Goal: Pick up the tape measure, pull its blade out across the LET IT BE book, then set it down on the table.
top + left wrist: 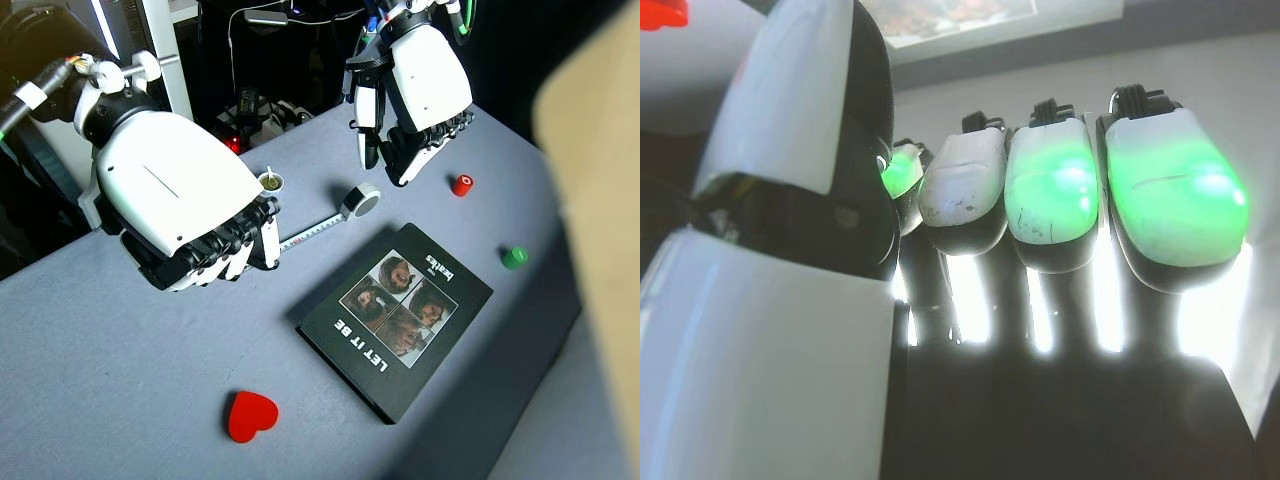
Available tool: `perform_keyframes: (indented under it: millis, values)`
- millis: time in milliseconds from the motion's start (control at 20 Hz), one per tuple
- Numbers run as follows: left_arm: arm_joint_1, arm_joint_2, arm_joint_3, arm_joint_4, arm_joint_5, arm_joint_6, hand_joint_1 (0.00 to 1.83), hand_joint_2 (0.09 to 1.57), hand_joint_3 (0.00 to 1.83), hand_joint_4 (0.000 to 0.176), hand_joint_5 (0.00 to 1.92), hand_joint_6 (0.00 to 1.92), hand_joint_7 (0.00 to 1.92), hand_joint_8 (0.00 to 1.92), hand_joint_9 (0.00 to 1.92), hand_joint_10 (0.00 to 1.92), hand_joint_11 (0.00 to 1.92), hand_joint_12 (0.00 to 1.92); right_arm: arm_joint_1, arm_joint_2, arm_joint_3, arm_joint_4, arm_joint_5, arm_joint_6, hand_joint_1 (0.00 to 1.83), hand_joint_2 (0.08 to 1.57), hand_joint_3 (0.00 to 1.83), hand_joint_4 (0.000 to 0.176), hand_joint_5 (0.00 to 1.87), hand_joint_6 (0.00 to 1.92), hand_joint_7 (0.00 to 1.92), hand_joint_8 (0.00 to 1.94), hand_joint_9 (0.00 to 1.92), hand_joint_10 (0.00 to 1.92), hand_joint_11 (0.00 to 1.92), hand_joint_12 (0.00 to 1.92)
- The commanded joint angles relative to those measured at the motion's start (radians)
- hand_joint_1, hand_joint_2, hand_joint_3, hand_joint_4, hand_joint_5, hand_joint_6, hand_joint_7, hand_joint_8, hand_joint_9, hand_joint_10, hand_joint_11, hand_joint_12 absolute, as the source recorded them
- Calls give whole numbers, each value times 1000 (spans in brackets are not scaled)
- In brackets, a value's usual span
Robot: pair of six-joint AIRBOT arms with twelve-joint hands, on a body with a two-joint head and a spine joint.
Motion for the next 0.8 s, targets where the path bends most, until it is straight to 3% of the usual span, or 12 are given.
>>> perform_keyframes:
  millis: [0,50,100,400,500,550,600,750]
  values:
    - [-4,-1,-1,79,3,-1,281,1011,102,20,343,70,275,55,258,76,79,652,14,1,0,-87,-26,-2,139,1096,149,23,163,81,186,53,130,51,0,578]
    - [-5,-2,-1,79,3,-1,281,1011,102,20,343,70,275,55,258,76,79,652,14,-1,0,-77,-28,-1,139,1096,149,23,163,81,186,53,130,51,0,578]
    - [-5,-2,0,79,3,-1,274,1064,4,19,372,5,301,2,292,6,78,654,15,-1,0,-70,-31,0,129,1161,24,23,186,12,199,2,141,5,0,584]
    - [-15,1,19,79,42,-1,268,1060,0,19,368,3,324,9,292,2,77,650,64,-5,1,-17,-62,-8,128,1181,2,25,152,3,196,4,102,0,0,375]
    - [-18,7,38,79,73,-1,278,1051,0,15,364,1,328,8,292,2,81,649,58,-3,2,-18,-56,-10,128,1182,2,25,155,3,197,3,101,1,0,391]
    - [-19,11,51,84,93,-1,437,984,0,0,360,0,323,2,292,1,82,646,57,-3,4,-18,-55,-11,126,1183,1,23,177,8,198,2,114,5,0,421]
    - [-21,13,57,84,105,2,437,984,0,0,360,0,323,2,292,1,82,646,57,-3,5,-18,-55,-11,126,1183,1,23,177,8,198,2,114,5,0,421]
    - [-30,31,84,83,130,26,702,931,0,0,375,5,300,0,272,1,68,644,68,-4,5,-17,-56,-11,126,1184,1,22,178,7,205,4,123,7,0,426]
